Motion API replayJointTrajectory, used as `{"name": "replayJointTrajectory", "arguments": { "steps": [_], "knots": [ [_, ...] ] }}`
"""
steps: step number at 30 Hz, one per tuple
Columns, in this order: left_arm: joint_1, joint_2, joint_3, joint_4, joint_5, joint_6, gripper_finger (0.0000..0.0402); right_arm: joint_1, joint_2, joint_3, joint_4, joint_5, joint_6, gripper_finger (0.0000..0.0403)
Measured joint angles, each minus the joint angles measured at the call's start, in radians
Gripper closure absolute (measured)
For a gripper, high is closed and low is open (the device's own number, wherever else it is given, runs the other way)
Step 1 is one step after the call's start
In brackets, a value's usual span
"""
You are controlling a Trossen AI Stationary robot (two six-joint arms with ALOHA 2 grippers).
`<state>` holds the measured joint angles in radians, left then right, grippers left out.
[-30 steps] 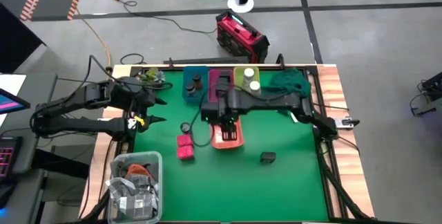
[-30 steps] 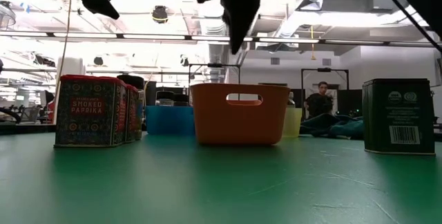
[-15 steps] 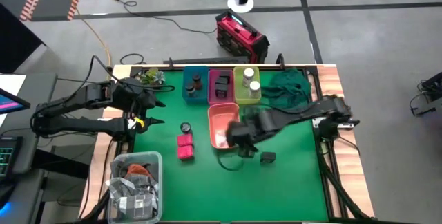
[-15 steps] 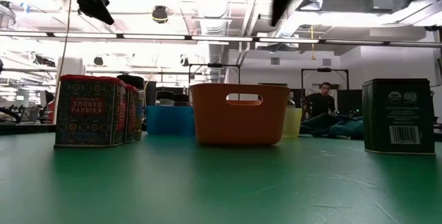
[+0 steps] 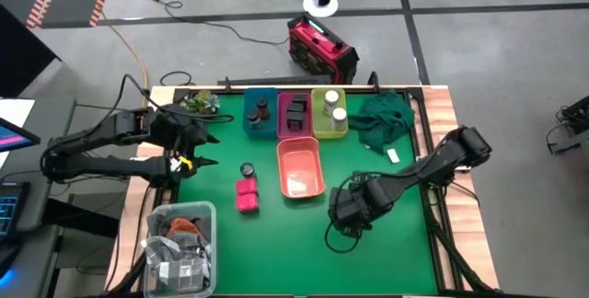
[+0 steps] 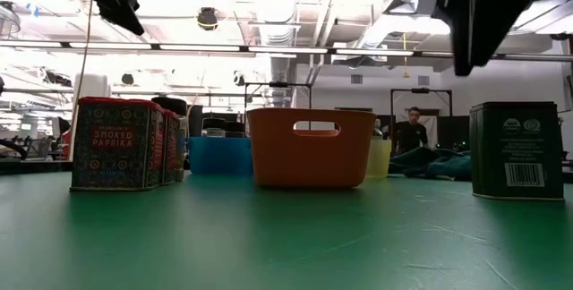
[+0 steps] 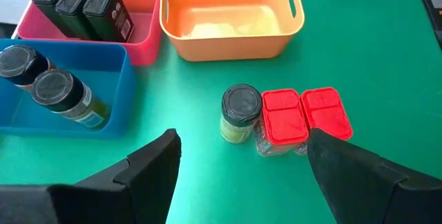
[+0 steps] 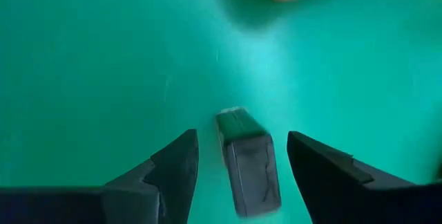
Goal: Sort spices by type
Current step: Put the black seasoning can into the pink bin
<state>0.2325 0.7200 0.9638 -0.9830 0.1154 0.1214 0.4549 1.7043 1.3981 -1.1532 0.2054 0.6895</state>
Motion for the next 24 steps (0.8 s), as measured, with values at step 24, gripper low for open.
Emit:
{"name": "replayJointTrajectory", "arguments": {
  "steps": [24],
  "knots": [
    [0.0,0.0,0.0,-0.014,0.0,-0.001,0.01,-0.023,0.003,-0.228,0.106,-0.078,-0.017,0.0164]
  ]
}}
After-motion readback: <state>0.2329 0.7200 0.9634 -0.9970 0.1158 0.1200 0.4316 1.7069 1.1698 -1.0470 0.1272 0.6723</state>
